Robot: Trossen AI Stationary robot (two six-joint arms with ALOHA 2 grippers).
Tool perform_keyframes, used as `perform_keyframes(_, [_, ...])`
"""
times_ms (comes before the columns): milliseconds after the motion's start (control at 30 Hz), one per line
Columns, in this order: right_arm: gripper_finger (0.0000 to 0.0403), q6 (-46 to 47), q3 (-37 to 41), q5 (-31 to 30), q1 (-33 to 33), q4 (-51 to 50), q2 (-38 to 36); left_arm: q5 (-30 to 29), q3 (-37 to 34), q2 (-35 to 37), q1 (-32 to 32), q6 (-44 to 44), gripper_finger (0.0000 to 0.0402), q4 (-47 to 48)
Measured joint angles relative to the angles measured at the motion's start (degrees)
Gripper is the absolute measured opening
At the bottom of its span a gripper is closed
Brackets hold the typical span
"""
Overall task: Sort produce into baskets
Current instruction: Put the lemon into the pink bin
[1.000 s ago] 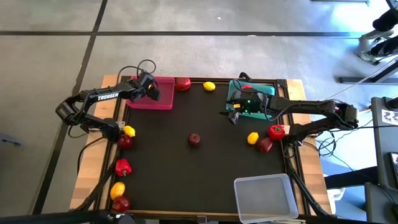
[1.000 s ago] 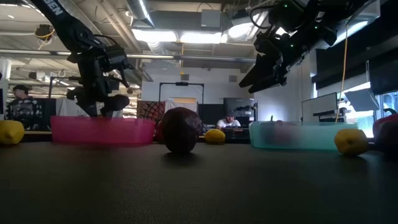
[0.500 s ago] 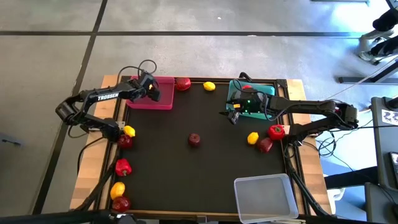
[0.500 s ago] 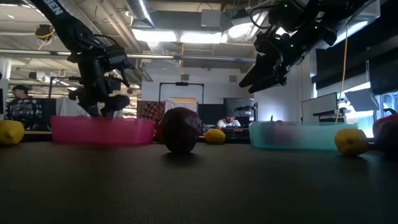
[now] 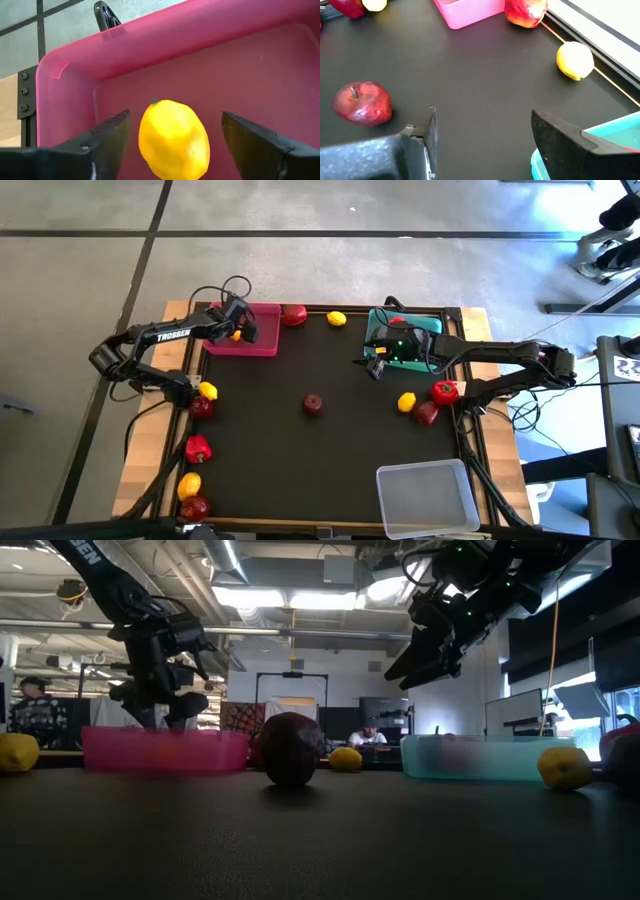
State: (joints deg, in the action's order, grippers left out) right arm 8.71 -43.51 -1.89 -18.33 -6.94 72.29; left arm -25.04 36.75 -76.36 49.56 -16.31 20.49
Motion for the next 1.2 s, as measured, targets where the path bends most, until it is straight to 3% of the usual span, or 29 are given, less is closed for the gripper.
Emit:
perform_keyframes(400, [0.0237, 0.0, 0.0, 0.0, 0.0, 0.0, -0.02, 3.11, 1.55, 0.02, -1.57, -1.6, 0.0331, 2.73])
perform_keyframes(833, [0.0237, 0.0, 0.0, 0.0, 0.0, -0.24, -0.02, 4.57, 16.52, 0.02, -14.28, -7.49, 0.0331, 34.54])
perform_keyframes(1000, [0.0237, 0.0, 0.0, 0.0, 0.0, -0.59, -0.02, 5.28, 18.85, 0.05, -20.33, -12.56, 0.0331, 46.23])
perform_keyframes(1200, [0.0237, 0.0, 0.0, 0.0, 0.0, -0.52, -0.02, 11.86, 18.93, 0.07, -26.82, -18.74, 0.0331, 54.4])
